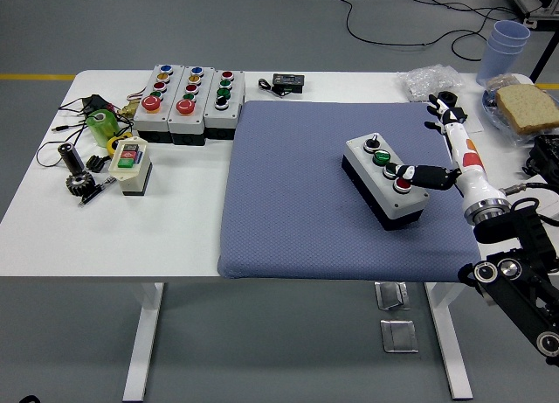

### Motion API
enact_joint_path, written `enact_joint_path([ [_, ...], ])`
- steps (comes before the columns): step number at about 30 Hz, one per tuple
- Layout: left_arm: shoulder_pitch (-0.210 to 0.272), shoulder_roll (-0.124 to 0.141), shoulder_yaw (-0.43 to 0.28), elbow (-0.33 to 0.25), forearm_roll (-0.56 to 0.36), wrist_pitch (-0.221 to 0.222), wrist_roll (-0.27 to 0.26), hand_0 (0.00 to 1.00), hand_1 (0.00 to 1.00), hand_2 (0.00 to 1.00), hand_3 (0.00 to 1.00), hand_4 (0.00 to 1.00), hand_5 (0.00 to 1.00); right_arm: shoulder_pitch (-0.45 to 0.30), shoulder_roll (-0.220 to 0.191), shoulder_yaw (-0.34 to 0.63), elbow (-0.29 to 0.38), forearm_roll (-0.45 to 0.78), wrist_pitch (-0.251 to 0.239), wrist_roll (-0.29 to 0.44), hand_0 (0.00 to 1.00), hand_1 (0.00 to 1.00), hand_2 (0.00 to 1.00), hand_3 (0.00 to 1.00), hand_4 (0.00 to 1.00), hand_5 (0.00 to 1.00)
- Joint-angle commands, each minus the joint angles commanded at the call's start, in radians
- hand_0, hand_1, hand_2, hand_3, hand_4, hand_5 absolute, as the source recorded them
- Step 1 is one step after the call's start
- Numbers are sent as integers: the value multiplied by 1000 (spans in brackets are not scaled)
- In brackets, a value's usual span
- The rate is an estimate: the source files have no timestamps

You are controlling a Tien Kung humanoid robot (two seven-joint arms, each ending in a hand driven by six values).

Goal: Pick up the button,place it on the desk,press the button,press the button

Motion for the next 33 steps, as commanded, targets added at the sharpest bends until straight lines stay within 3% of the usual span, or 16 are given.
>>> enact_joint_path([
  [5, -1, 0, 1, 0, -3, -1, 0, 651, 635, 633, 551, 325, 858, 31, 24, -34, -34, -27, 5, -44, 981, 888, 984, 998, 998, 92],
  [15, -1, 1, -1, 0, -5, -2, 1, 651, 635, 633, 550, 324, 857, 117, 102, -60, -175, -181, 35, -162, 998, 920, 998, 998, 998, 98],
  [25, -2, 2, 0, 0, -5, -3, 2, 651, 635, 633, 552, 324, 857, 150, 130, -67, -225, -220, 94, -299, 997, 925, 998, 998, 998, 106],
  [33, 2, 1, -3, 0, 0, -5, 2, 651, 635, 633, 552, 324, 855, 174, 124, -77, -235, -238, 137, -401, 965, 917, 998, 998, 998, 123],
])
